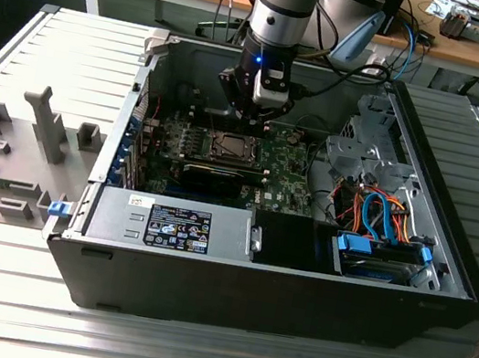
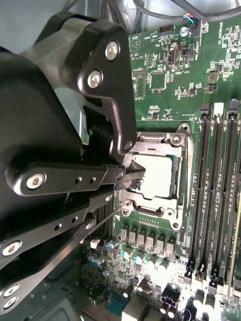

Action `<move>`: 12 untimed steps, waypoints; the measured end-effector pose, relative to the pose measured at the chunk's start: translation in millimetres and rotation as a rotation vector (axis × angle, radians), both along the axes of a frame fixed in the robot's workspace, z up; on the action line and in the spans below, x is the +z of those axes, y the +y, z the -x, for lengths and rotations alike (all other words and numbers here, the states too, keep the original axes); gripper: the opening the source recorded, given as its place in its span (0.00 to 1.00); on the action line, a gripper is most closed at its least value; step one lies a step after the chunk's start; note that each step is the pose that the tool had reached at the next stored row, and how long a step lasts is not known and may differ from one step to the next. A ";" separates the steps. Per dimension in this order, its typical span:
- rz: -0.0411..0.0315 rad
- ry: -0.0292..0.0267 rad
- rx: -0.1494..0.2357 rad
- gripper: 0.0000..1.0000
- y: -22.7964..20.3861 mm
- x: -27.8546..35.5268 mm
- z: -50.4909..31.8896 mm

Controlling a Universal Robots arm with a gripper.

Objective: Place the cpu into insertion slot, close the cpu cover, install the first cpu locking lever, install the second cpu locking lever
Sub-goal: 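Install the first cpu locking lever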

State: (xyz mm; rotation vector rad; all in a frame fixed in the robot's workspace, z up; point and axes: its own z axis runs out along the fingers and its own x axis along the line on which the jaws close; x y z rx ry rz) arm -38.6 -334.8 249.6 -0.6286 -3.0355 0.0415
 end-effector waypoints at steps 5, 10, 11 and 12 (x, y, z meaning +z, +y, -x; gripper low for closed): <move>0.0000 0.0000 0.012 0.11 0.0 0.0 0.0; 0.0000 0.0000 0.019 0.11 0.0 0.0 0.0; 0.0000 0.0000 0.021 0.11 0.0 0.0 0.0; 0.0000 0.0000 0.023 0.11 0.0 0.0 0.0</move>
